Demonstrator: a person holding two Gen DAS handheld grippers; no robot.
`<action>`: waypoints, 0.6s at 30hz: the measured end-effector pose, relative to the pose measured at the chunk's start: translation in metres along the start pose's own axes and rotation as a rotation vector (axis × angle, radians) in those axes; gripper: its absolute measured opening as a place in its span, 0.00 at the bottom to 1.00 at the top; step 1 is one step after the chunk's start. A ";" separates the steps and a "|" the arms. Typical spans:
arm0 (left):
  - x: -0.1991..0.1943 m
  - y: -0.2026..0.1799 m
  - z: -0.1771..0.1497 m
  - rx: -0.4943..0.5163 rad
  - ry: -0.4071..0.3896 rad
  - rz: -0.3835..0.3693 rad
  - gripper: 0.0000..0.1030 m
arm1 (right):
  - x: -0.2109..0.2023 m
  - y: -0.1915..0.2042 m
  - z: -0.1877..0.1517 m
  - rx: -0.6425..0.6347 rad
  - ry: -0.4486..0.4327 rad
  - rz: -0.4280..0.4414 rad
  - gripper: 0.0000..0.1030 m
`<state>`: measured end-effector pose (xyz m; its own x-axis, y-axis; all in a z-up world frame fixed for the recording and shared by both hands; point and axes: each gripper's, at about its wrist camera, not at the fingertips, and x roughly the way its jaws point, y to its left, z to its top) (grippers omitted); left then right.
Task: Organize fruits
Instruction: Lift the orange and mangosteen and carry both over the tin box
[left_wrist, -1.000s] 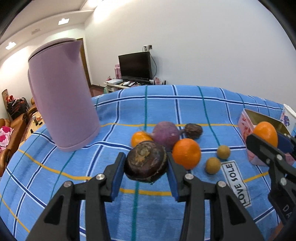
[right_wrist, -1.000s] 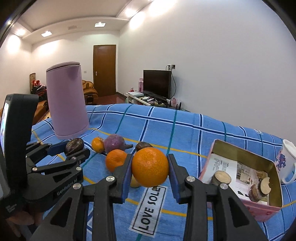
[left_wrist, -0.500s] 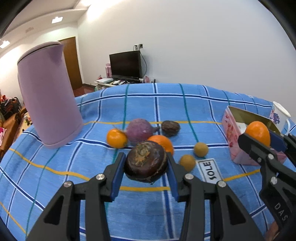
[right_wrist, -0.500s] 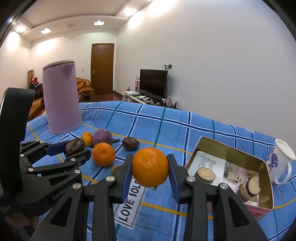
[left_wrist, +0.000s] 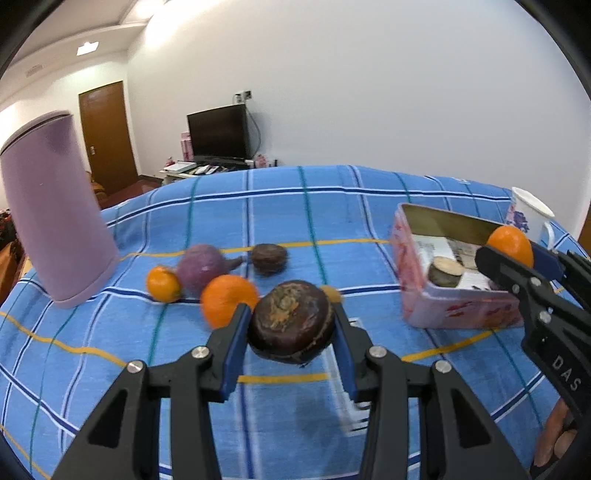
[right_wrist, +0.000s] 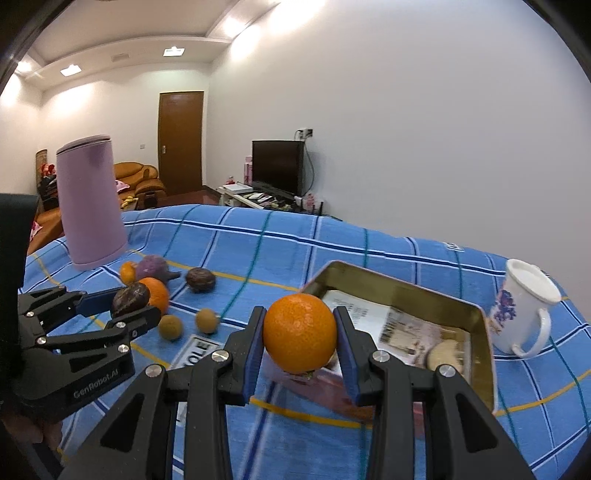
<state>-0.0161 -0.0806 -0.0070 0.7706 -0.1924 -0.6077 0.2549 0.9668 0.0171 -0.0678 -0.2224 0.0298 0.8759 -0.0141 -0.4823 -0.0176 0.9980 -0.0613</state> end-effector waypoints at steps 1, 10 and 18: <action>0.001 -0.003 0.001 0.001 0.000 -0.005 0.43 | 0.000 -0.003 0.000 0.000 0.000 -0.007 0.37; 0.006 -0.038 0.008 0.031 -0.008 -0.055 0.43 | -0.001 -0.037 -0.003 0.024 0.004 -0.071 0.37; 0.011 -0.060 0.017 0.045 -0.021 -0.092 0.43 | -0.001 -0.066 -0.005 0.038 0.005 -0.133 0.37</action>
<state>-0.0135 -0.1435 -0.0011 0.7549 -0.2841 -0.5911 0.3507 0.9365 -0.0023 -0.0705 -0.2890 0.0299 0.8670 -0.1464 -0.4763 0.1165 0.9889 -0.0918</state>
